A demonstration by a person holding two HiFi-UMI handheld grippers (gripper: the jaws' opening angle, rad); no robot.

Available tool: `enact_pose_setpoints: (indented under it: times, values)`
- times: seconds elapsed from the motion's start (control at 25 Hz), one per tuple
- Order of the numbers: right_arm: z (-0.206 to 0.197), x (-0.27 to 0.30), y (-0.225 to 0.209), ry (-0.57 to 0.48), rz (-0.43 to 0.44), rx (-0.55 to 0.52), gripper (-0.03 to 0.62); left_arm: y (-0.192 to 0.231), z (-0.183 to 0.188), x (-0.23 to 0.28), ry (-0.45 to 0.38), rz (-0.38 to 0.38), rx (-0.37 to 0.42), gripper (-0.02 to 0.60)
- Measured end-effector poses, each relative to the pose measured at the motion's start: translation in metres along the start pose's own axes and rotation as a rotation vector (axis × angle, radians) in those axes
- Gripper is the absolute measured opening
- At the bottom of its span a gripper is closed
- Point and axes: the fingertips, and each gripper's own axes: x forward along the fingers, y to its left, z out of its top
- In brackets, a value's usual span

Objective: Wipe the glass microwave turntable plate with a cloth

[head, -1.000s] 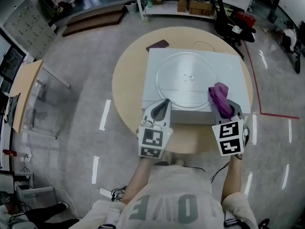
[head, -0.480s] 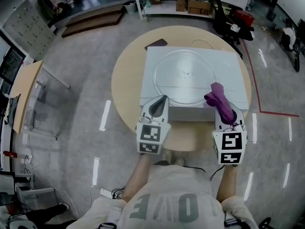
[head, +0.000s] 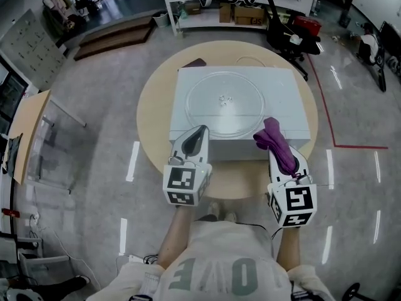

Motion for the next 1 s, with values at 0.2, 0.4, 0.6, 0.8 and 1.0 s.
enact_pose_setpoints:
  times: [0.2,0.4,0.6,0.8,1.0]
  values:
    - [0.001,-0.005,0.012,-0.019,0.059,0.014,0.048,-0.008,-0.003,-0.014,0.018,0.019,-0.012,-0.001]
    - [0.002,-0.014,0.022,-0.031,0.106,0.033,0.048,-0.013,0.004,-0.038,0.007,0.042,0.006,0.000]
    - [-0.023,-0.020,0.042,-0.009,0.156,0.063,0.048,-0.019,0.001,-0.059,-0.017,0.039,0.015,-0.001]
    - [-0.044,-0.043,0.063,0.024,0.164,0.098,0.048,-0.019,-0.012,-0.081,-0.013,0.010,-0.007,0.000]
    - [-0.051,-0.082,0.098,0.085,0.123,0.019,0.048,-0.021,-0.021,-0.137,-0.054,-0.047,-0.058,-0.001]
